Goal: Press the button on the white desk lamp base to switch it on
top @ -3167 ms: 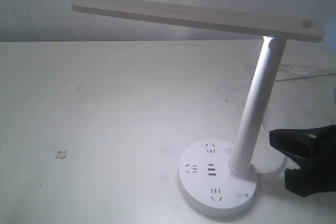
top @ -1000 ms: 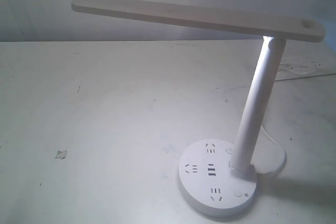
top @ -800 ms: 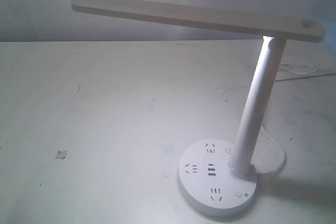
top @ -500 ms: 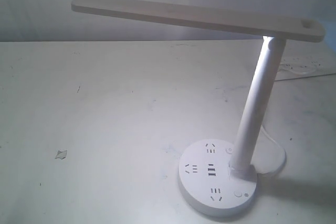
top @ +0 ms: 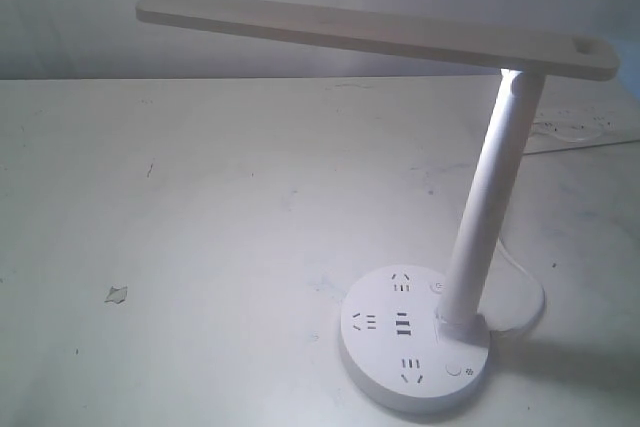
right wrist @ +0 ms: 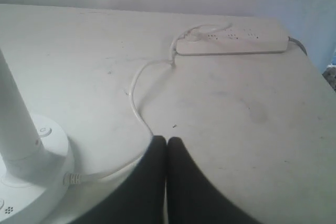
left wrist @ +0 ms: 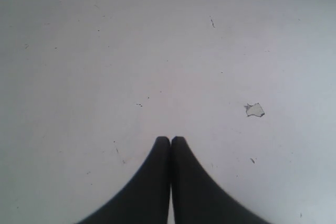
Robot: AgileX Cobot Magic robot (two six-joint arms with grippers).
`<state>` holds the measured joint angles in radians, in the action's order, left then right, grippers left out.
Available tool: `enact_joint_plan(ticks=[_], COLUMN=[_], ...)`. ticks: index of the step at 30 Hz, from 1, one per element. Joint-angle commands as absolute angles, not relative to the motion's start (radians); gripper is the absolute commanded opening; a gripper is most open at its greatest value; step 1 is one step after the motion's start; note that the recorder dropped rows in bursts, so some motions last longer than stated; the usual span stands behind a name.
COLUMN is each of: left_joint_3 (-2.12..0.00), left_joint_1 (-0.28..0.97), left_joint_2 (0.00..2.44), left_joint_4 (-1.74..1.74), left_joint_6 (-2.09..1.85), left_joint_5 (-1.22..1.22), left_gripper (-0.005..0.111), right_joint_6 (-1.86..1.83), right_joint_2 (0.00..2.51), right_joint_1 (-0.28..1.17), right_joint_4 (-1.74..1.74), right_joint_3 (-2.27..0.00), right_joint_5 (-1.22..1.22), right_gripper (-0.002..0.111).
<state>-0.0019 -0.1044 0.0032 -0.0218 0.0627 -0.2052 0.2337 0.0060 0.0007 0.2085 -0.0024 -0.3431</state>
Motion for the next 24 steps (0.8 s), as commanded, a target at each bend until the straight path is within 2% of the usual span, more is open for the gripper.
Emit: enact_joint_plan(ticks=[1, 24], left_joint_3=[0.0, 0.0], left_joint_1=[-0.096, -0.096], left_joint_2=[0.0, 0.0], left_joint_4=[-0.021, -0.021], left_joint_6=[0.063, 0.063], left_joint_5=[-0.201, -0.201], left_gripper=[0.0, 0.0], right_joint_6=[0.248, 0.266], right_joint_2=[0.0, 0.0], right_joint_1=[0.0, 0.0], right_joint_4=[0.216, 0.216], right_joint_3=[0.0, 0.0], right_joint_5=[-0.348, -0.348], right_gripper=[0.0, 0.0])
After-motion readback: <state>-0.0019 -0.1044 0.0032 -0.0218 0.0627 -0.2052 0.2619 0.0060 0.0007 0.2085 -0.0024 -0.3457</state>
